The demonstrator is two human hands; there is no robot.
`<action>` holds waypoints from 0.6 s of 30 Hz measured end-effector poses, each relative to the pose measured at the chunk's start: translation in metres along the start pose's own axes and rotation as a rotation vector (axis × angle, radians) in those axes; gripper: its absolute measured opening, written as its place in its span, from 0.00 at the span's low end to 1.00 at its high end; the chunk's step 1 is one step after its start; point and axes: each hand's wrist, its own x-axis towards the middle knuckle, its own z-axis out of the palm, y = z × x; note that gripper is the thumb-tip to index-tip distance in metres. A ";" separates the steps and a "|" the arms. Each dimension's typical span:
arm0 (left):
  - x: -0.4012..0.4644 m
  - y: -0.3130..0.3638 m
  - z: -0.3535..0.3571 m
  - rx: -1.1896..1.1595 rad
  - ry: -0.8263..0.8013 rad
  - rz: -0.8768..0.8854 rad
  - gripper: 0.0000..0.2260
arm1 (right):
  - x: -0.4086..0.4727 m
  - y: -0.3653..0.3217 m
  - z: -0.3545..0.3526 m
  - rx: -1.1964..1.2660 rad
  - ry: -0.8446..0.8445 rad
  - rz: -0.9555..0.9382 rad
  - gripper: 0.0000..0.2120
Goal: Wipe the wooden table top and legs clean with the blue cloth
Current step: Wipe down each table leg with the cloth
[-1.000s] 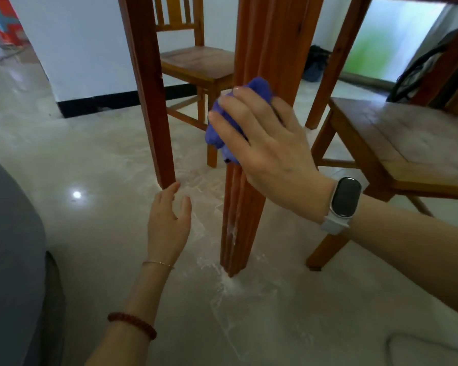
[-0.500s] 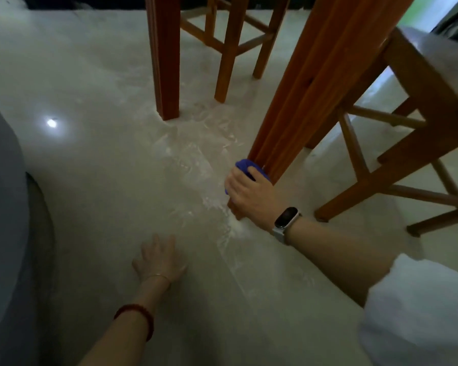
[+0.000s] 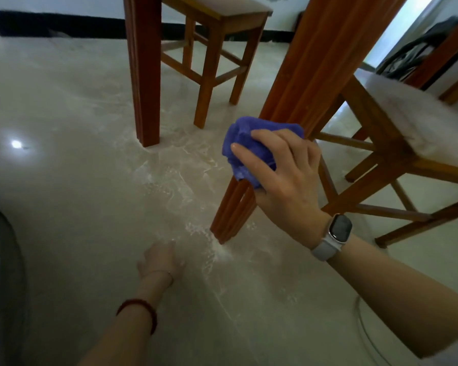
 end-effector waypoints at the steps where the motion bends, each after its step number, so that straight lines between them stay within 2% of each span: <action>1: 0.001 0.008 -0.008 -0.014 0.067 0.050 0.26 | -0.002 0.001 0.001 -0.037 -0.014 -0.010 0.18; 4: 0.000 0.023 -0.026 -0.093 0.269 0.173 0.24 | -0.027 -0.002 0.022 -0.123 -0.176 -0.107 0.16; 7: -0.001 0.020 -0.031 -0.200 0.398 0.222 0.23 | -0.069 -0.018 0.053 -0.133 -0.373 -0.269 0.11; 8: -0.001 0.016 -0.030 -0.232 0.432 0.230 0.22 | -0.083 -0.026 0.065 -0.121 -0.425 -0.291 0.13; 9: 0.000 0.011 -0.027 -0.268 0.455 0.233 0.21 | -0.096 -0.034 0.078 -0.109 -0.483 -0.303 0.15; 11: 0.001 0.000 -0.023 -0.335 0.485 0.223 0.19 | -0.116 -0.052 0.103 -0.055 -0.627 -0.327 0.12; 13: 0.003 -0.009 -0.018 -0.390 0.490 0.182 0.18 | -0.126 -0.065 0.115 -0.024 -0.842 -0.344 0.10; 15: 0.004 -0.015 -0.013 -0.455 0.500 0.181 0.17 | -0.139 -0.067 0.120 0.034 -1.038 -0.370 0.13; 16: 0.003 -0.016 -0.011 -0.492 0.503 0.189 0.16 | -0.142 -0.065 0.115 0.136 -1.065 -0.323 0.14; 18: 0.001 -0.012 -0.011 -0.573 0.498 0.191 0.16 | -0.143 -0.056 0.104 0.366 -0.965 -0.148 0.19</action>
